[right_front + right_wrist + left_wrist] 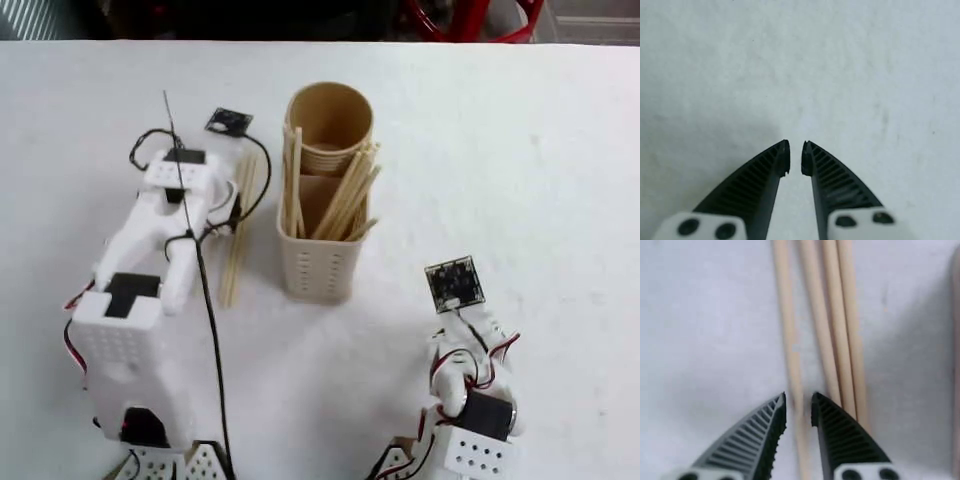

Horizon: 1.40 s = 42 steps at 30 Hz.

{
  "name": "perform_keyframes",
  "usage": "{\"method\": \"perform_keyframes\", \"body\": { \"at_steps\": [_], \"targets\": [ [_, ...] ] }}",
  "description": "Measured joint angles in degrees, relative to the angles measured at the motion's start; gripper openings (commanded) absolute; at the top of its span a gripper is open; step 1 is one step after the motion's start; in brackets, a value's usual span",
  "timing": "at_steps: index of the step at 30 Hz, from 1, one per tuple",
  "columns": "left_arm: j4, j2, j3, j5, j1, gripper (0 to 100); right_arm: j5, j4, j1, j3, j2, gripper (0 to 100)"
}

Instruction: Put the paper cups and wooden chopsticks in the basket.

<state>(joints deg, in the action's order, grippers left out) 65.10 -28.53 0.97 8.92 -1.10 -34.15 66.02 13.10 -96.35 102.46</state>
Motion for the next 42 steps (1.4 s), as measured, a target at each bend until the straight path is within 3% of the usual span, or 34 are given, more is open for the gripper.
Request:
{"method": "perform_keyframes", "body": {
  "at_steps": [7, 20, 24, 35, 42],
  "targets": [
    [9.1, -8.4, -12.5, -1.1, 0.5, 2, 0.0, 0.0, 0.0, 0.0, 0.0, 5.7],
    [12.0, -7.9, -14.9, 0.0, 0.5, 2, 0.0, 0.0, 0.0, 0.0, 0.0, 5.7],
    [13.5, 1.1, -12.8, 0.0, 0.4, 2, 0.0, 0.0, 0.0, 0.0, 0.0, 5.7],
    [13.2, 41.5, -8.6, -0.1, 2.5, 2, 0.0, 0.0, 0.0, 0.0, 0.0, 5.7],
    [5.5, 56.7, -8.6, 0.0, 20.1, 2, 0.0, 0.0, 0.0, 0.0, 0.0, 5.7]
  ]
}}
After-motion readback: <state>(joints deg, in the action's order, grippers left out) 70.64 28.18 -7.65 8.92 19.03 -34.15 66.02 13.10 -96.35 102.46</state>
